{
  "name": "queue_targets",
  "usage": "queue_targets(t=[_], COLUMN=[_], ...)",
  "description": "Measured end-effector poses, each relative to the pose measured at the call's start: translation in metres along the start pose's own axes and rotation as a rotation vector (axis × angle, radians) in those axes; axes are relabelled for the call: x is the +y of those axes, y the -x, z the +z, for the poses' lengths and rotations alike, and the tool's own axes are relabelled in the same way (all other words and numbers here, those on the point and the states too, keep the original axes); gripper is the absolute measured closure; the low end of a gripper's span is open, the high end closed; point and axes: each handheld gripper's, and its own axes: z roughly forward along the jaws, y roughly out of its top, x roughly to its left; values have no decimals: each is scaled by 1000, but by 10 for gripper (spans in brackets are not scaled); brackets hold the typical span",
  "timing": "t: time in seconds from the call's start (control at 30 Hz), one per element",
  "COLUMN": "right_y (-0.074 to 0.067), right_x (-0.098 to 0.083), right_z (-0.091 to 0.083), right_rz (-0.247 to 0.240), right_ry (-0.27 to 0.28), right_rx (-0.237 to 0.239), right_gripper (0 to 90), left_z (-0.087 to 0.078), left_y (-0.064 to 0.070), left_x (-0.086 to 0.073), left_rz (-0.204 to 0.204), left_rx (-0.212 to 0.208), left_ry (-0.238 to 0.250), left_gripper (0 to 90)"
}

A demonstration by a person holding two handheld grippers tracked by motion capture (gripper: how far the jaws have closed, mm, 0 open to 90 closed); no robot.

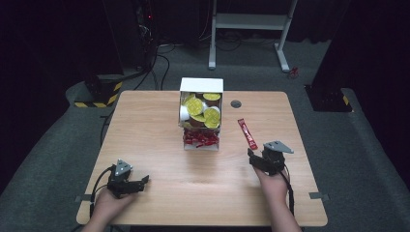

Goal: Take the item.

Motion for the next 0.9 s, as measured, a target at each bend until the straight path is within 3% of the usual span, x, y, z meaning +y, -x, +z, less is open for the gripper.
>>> queue_targets(t=[0.37,0.67,0.77,0.9], right_y=[8,21,19,16], right_x=[-27,-61,-67,-70], right_z=[-24,-36,-36,-36], right_rz=[-27,-24,-33,-33], right_ry=[-39,-142,-178,-174], right_rx=[-29,-63,-83,-87], right_gripper=[293,245,229,224], left_z=[0,0,0,0], left_y=[0,0,0,0], left_x=[0,0,0,0], left_rz=[0,3,2,3], left_rx=[0,1,0,0], left_ry=[0,0,0,1], left_gripper=[146,146,146,146])
